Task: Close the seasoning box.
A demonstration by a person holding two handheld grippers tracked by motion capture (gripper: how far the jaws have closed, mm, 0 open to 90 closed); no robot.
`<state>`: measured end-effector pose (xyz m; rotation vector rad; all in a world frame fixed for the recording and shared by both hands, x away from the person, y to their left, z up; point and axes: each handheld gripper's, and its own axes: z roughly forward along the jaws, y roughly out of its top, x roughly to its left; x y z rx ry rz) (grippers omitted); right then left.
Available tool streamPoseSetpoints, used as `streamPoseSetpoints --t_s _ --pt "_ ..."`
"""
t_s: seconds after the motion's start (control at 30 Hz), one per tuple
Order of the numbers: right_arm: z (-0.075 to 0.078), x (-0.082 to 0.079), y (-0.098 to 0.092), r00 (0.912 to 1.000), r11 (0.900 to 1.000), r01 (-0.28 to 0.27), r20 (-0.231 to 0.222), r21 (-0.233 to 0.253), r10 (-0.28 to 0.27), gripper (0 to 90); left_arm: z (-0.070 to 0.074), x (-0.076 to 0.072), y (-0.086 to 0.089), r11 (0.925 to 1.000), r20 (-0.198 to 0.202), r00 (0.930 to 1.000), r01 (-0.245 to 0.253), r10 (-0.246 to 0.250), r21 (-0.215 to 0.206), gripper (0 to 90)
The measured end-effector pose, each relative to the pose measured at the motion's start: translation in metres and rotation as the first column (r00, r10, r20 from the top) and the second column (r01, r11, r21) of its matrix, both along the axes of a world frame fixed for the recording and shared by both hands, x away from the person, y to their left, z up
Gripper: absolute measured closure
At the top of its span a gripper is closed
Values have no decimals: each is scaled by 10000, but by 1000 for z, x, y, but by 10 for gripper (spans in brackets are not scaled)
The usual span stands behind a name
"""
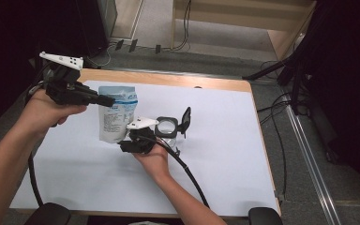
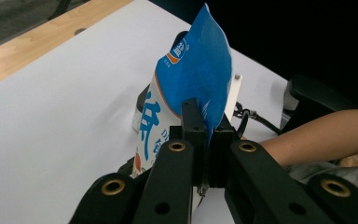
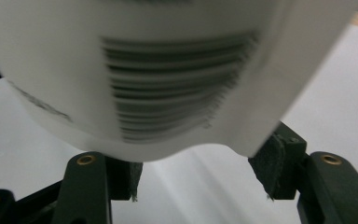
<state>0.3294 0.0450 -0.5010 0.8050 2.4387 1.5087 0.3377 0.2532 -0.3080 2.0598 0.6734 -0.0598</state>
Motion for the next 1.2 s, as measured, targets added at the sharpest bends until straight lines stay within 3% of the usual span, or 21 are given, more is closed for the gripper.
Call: streamPoseSetpoints --t_s 0.17,0.3,0.6,0.8,1.07,1.2 --pt "0 0 0 10000 9999 14 -41 156 -13 420 0 3 1 9996 -242 9997 48 -55 -291 900" --pt "1 -2 1 9998 9999 -51 185 141 48 424 -3 6 1 9999 -373 9993 -77 73 -100 900" --pt "0 -9 5 9977 9989 -411 527 -228 423 433 -7 12 -3 9986 -82 9991 -414 417 328 898" --pt "0 -14 6 9944 9968 -613 833 -504 654 423 -14 15 -12 9989 -50 9990 -434 435 170 887" --pt "1 -15 4 9964 9983 -570 617 -148 578 382 -24 19 -32 9982 -74 9996 -268 273 537 864" --pt "1 -16 0 9967 9992 -390 715 -14 390 443 -26 20 -37 9990 -38 10000 -75 77 430 890"
